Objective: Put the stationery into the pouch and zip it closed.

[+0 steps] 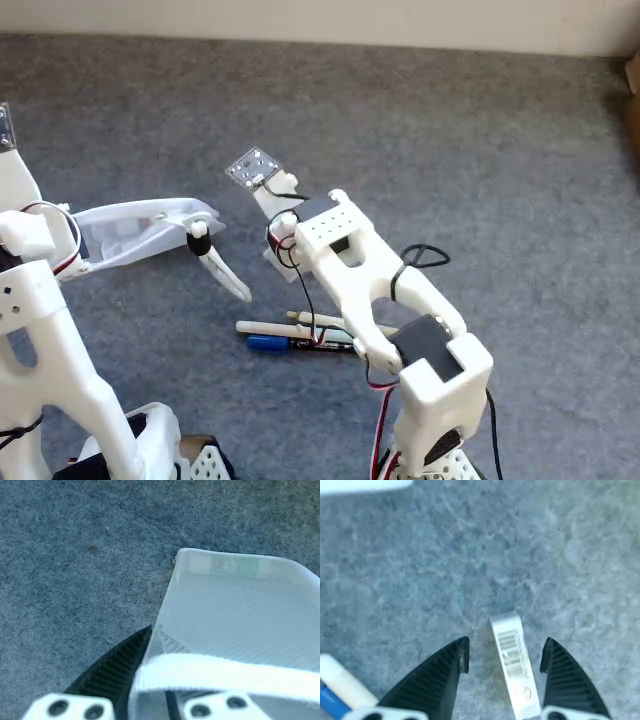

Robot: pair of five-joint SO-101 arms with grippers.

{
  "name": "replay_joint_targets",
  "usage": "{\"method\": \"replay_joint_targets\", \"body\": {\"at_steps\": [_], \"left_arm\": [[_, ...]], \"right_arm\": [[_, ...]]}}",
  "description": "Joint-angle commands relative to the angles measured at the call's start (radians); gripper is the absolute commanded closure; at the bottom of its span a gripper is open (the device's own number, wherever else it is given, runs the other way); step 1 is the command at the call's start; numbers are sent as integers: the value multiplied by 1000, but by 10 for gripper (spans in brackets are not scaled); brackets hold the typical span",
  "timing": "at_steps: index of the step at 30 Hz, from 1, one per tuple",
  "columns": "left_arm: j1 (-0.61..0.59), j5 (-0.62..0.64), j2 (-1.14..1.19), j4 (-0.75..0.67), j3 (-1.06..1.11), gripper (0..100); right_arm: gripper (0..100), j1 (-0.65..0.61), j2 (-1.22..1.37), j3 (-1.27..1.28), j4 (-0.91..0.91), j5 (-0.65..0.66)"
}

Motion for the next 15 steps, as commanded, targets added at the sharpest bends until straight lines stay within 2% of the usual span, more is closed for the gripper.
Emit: {"method": "replay_joint_targets", "body": {"at_steps": [1, 6, 11, 15], "left_arm": [[-15, 11, 31, -28, 36, 993], [-15, 11, 31, -78, 81, 993], [-15, 11, 30, -77, 84, 993], [-15, 11, 30, -77, 85, 993]], "right_arm": [[779, -13, 16, -87, 2, 14], [780, -10, 73, -128, 7, 43], [826, -10, 85, -131, 8, 74], [826, -10, 88, -139, 73, 75]]}}
